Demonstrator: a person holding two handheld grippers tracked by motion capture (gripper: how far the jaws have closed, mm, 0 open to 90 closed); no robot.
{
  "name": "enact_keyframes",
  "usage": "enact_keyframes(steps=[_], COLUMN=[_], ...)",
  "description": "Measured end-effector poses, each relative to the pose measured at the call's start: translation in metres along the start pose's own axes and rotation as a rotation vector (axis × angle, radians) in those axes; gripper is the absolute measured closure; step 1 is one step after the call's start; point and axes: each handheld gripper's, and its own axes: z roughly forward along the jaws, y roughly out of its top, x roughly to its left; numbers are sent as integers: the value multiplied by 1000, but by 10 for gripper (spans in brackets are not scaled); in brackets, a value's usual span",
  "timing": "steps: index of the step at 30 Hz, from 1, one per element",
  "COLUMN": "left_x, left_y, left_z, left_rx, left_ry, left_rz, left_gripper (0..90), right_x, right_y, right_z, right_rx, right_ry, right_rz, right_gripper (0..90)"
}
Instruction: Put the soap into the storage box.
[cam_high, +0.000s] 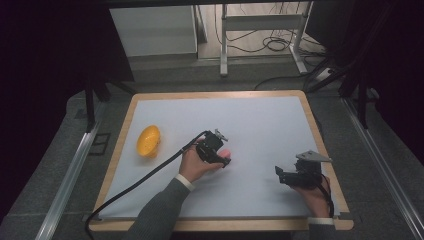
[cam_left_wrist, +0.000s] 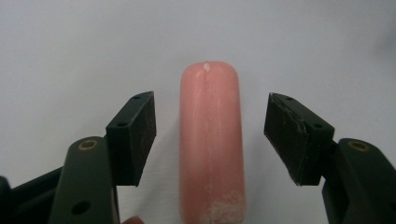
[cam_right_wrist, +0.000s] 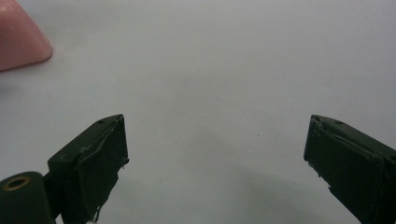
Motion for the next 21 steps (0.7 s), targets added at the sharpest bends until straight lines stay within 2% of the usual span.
enact_keyframes(steps=[15, 18, 20, 21], left_x=[3, 2, 1, 0], left_y=[-3, -4, -5, -5], left_z=[14, 17, 18, 17], left_rx=[40, 54, 64, 59], left_ry=[4, 4, 3, 5], left_rz=[-2, 1, 8, 11], left_gripper=[453, 517, 525, 590], right_x=[1, 1, 1, 1], right_y=[-1, -1, -1, -1], right_z=[3, 3, 3, 3], right_rx=[17, 15, 13, 6], right_ry=[-1, -3, -4, -8], right_rz=[-3, -3, -4, -4], right_gripper=[59, 59, 59, 61])
